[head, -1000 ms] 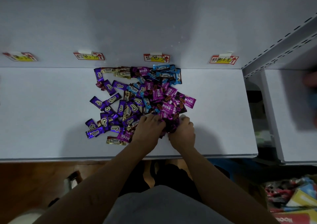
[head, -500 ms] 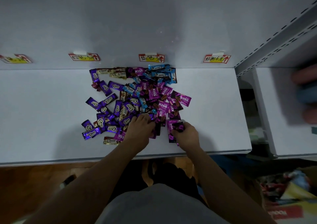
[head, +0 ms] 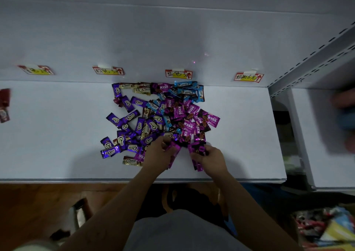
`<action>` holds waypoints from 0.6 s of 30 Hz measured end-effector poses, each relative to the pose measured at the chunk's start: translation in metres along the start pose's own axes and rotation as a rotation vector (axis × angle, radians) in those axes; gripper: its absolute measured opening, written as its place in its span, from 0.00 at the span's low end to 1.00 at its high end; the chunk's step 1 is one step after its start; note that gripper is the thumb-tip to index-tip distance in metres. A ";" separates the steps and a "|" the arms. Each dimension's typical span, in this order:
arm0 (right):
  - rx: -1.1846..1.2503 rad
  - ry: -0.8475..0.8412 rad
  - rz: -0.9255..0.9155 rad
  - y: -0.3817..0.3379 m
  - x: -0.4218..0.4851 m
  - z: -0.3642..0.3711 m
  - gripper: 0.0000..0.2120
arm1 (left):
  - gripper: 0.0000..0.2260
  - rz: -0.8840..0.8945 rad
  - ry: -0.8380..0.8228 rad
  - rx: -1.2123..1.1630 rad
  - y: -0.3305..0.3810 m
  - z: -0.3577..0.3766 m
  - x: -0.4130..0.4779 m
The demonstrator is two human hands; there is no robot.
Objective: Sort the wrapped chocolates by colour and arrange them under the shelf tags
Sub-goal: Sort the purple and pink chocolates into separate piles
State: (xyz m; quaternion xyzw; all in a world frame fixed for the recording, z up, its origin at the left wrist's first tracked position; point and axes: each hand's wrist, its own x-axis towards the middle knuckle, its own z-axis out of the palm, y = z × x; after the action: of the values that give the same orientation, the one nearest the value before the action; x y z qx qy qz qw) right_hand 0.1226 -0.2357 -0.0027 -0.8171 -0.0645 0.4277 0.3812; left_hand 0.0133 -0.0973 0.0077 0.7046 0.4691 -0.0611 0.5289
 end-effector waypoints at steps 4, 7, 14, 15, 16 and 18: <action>0.070 -0.081 -0.042 -0.014 -0.007 0.010 0.01 | 0.12 -0.083 0.017 -0.153 0.001 -0.007 -0.006; 0.127 -0.150 -0.053 -0.028 -0.012 0.019 0.02 | 0.15 -0.120 0.040 -0.310 0.000 -0.011 -0.013; 0.192 -0.258 -0.051 -0.041 -0.022 0.043 0.07 | 0.17 -0.246 0.121 -0.671 -0.013 -0.017 -0.029; 0.188 -0.263 -0.055 -0.044 -0.023 0.045 0.07 | 0.17 -0.246 0.125 -0.694 -0.011 -0.019 -0.031; 0.183 -0.270 -0.057 -0.047 -0.023 0.047 0.07 | 0.17 -0.250 0.125 -0.713 -0.009 -0.021 -0.033; 0.156 -0.293 -0.064 -0.054 -0.022 0.051 0.05 | 0.15 -0.268 0.118 -0.770 -0.005 -0.026 -0.035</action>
State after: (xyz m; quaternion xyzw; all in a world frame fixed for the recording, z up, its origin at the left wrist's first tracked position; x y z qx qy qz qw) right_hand 0.0822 -0.1784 0.0311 -0.7115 -0.1116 0.5335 0.4435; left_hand -0.0204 -0.0973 0.0366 0.3900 0.5750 0.0912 0.7134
